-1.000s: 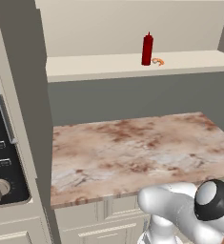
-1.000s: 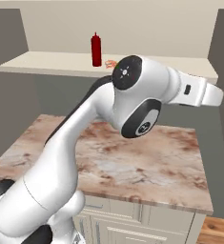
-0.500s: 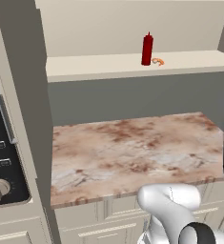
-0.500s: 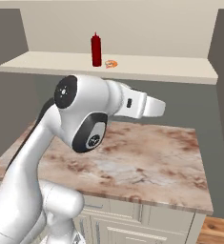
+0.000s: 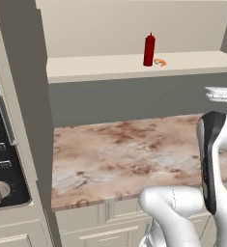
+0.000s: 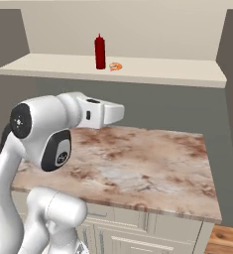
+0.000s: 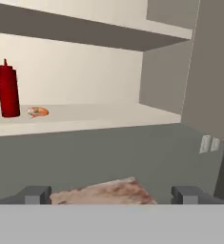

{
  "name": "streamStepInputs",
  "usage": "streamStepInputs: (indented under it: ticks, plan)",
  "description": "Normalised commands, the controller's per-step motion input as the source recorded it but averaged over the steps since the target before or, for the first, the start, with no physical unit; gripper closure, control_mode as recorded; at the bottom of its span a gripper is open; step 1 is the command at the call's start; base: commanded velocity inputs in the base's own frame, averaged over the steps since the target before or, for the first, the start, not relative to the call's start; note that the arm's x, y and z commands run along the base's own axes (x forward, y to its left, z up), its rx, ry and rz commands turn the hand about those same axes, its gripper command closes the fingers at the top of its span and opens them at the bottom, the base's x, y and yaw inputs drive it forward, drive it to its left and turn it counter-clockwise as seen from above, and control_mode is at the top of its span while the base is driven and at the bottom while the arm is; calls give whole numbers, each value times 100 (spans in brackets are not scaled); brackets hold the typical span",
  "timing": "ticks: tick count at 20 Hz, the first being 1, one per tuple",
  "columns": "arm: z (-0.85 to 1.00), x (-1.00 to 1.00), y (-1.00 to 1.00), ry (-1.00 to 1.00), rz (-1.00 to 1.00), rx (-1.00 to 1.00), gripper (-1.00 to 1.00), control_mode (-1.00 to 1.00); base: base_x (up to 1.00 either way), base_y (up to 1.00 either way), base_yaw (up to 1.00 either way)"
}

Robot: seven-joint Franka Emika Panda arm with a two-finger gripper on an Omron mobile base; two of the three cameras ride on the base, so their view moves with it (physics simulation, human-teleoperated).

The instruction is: The dining table condiment station is running low on ketchup. Refill the condiment station by opening the cabinet and taking the ketchup from the cabinet and placing it on the dining table.

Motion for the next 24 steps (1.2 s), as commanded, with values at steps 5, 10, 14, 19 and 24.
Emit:
streamStepInputs:
  ticks: [5, 10, 14, 19, 24]
  plan:
    - [65, 0, 82, 0, 24, 2, -100, -100, 0, 0, 0]
    - [59, 0, 63, 1, 20, 1, -100, -100, 0, 0, 0]
    - [6, 0, 18, 0, 6, 0, -100, -100, 0, 0, 0]
    - [-3, 1, 13, 0, 13, 0, -100, -100, 0, 0, 0]
    - [9, 16, 30, 0, 3, 0, -100, -100, 0, 0, 0]
